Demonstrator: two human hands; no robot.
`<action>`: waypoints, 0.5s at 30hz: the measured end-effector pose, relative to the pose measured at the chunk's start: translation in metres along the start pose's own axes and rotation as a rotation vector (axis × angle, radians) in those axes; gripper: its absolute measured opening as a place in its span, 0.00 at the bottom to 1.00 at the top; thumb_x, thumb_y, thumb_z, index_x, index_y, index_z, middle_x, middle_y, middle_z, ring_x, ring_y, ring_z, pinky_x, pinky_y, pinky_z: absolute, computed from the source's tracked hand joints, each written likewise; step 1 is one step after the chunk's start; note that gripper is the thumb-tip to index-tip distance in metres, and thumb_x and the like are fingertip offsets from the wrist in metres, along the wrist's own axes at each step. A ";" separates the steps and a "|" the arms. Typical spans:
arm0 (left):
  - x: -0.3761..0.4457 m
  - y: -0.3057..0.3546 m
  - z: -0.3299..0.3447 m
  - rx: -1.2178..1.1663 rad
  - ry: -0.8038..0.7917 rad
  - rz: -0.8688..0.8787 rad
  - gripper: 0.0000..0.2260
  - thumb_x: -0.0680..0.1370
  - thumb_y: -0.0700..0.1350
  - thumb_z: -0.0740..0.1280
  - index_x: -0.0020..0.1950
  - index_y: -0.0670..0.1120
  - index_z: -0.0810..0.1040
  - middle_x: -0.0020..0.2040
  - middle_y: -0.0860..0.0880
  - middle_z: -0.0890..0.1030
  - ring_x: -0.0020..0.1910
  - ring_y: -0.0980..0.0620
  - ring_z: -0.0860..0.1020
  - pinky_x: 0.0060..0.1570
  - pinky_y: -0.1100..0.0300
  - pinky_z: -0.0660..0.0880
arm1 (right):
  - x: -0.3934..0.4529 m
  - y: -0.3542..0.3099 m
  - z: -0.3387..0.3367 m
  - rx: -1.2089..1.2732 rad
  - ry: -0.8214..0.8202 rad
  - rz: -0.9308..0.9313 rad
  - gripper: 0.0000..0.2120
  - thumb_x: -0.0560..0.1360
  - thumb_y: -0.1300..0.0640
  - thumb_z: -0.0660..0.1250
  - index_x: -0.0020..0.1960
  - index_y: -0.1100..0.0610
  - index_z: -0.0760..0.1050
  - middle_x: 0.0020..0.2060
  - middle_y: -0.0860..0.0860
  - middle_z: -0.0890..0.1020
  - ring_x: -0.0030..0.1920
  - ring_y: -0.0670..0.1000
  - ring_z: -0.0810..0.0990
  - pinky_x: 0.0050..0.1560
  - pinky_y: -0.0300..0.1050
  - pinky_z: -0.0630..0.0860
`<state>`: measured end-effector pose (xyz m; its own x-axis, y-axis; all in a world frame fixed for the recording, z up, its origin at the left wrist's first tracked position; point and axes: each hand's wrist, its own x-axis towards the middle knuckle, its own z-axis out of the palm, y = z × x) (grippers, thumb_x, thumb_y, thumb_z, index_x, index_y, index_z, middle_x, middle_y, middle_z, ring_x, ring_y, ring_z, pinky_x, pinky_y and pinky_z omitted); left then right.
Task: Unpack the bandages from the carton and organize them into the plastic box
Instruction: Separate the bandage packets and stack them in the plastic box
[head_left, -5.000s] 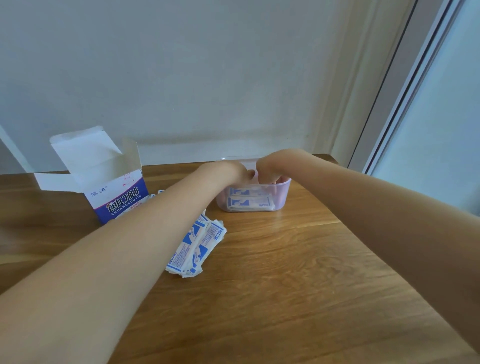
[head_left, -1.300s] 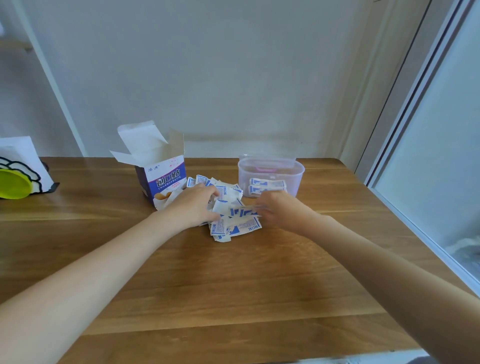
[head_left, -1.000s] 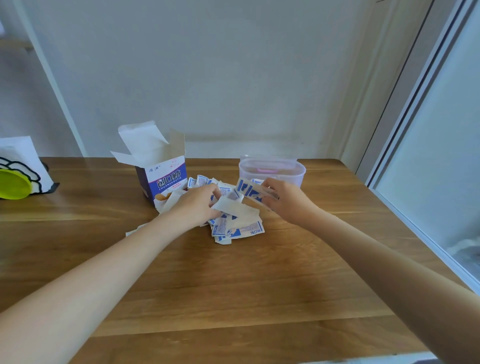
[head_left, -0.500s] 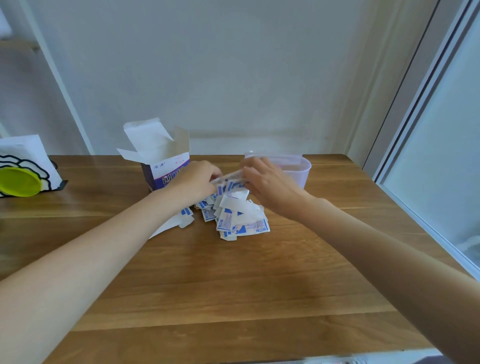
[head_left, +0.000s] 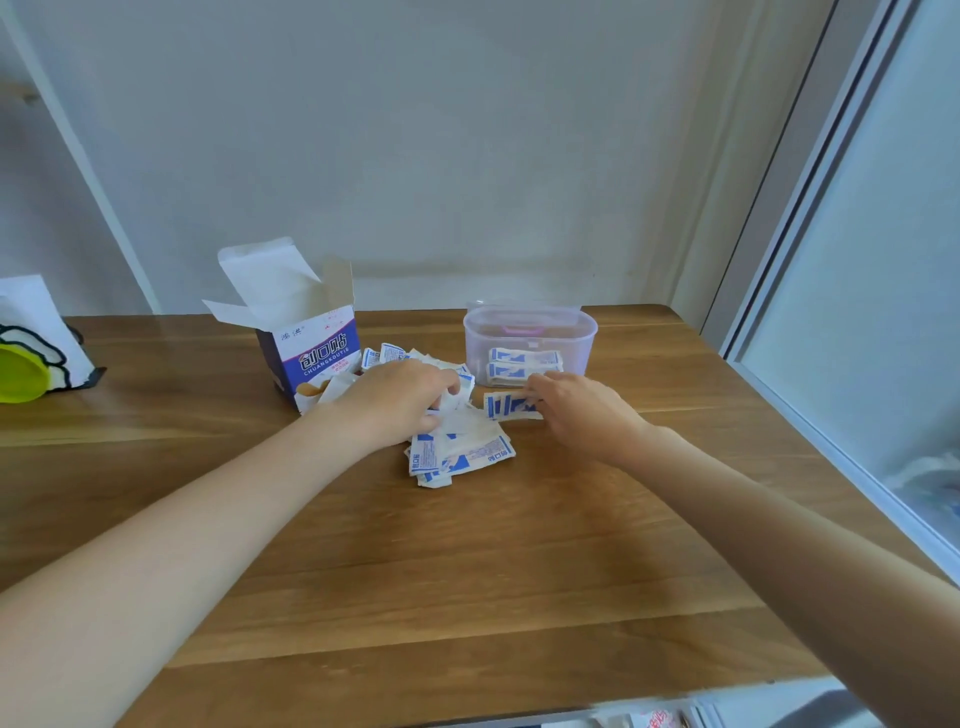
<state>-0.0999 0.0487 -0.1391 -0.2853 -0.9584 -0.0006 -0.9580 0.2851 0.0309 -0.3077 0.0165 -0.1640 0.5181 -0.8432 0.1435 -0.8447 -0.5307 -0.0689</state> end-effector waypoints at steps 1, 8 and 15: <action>0.001 -0.001 0.001 -0.019 0.003 -0.005 0.14 0.77 0.44 0.64 0.63 0.48 0.73 0.49 0.52 0.80 0.49 0.53 0.76 0.49 0.56 0.76 | 0.001 0.000 -0.001 0.012 0.014 0.036 0.07 0.79 0.62 0.54 0.55 0.59 0.69 0.52 0.55 0.77 0.47 0.58 0.77 0.39 0.49 0.73; 0.004 0.001 0.003 -0.062 -0.114 -0.010 0.22 0.73 0.54 0.69 0.64 0.52 0.70 0.47 0.55 0.74 0.50 0.55 0.69 0.48 0.59 0.69 | 0.002 -0.006 -0.011 0.319 0.054 0.166 0.10 0.79 0.62 0.56 0.54 0.66 0.72 0.52 0.61 0.80 0.49 0.61 0.77 0.39 0.47 0.71; 0.000 0.004 0.002 -0.109 0.229 -0.086 0.07 0.75 0.44 0.64 0.39 0.49 0.69 0.41 0.50 0.75 0.46 0.50 0.72 0.39 0.60 0.64 | 0.011 -0.016 -0.021 0.574 0.091 0.290 0.10 0.78 0.62 0.57 0.51 0.66 0.75 0.42 0.58 0.78 0.39 0.53 0.73 0.31 0.37 0.66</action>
<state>-0.1037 0.0500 -0.1410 -0.1772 -0.9598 0.2176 -0.9661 0.2119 0.1478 -0.2915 0.0177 -0.1411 0.2452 -0.9619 0.1210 -0.7295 -0.2652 -0.6304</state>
